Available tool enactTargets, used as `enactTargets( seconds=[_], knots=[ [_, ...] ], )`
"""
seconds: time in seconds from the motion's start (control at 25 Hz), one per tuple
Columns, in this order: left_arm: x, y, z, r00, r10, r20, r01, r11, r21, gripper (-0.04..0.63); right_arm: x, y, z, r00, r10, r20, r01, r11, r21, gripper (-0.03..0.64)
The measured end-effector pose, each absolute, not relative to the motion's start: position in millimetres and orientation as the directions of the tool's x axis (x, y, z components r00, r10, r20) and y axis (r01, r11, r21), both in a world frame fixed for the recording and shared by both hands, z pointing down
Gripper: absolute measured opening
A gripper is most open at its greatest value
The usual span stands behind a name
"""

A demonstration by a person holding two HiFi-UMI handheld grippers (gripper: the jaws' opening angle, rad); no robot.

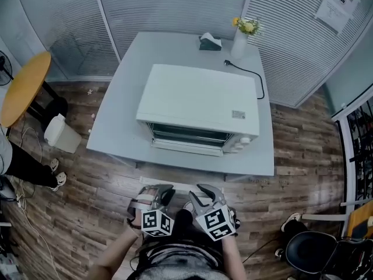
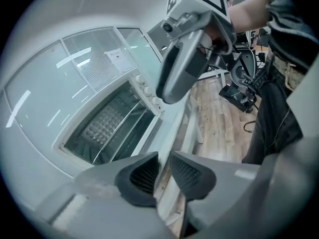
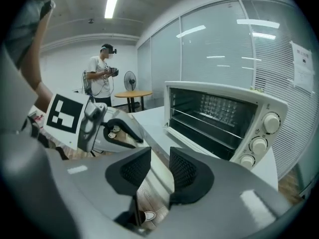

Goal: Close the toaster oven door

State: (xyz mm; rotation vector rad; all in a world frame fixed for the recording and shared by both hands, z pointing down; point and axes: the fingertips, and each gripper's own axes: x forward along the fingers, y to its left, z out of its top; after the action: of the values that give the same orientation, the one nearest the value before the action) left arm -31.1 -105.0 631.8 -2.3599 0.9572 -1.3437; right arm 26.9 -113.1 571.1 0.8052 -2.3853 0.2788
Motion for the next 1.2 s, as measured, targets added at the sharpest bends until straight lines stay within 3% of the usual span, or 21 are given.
enactTargets(
  seconds=[0.16, 0.56, 0.92, 1.2],
  knots=[
    [-30, -114, 614, 0.347, -0.672, 0.654, -0.433, -0.733, -0.524, 0.081, 22, -109, 574, -0.628, -0.438, 0.643, -0.551, 0.834, 0.031, 0.117],
    [-32, -134, 585, 0.327, -0.707, 0.627, -0.481, -0.696, -0.533, 0.084, 25, -134, 576, -0.529, -0.503, 0.684, -0.484, 0.841, 0.244, 0.097],
    [-36, -154, 557, 0.361, -0.736, 0.572, -0.568, -0.661, -0.491, 0.098, 23, -158, 551, -0.546, -0.522, 0.655, -0.503, 0.83, 0.242, 0.095],
    [-40, -145, 543, 0.46, -0.631, 0.625, -0.531, -0.76, -0.375, 0.138, 23, -179, 536, -0.553, -0.531, 0.642, -0.538, 0.816, 0.211, 0.104]
  ],
)
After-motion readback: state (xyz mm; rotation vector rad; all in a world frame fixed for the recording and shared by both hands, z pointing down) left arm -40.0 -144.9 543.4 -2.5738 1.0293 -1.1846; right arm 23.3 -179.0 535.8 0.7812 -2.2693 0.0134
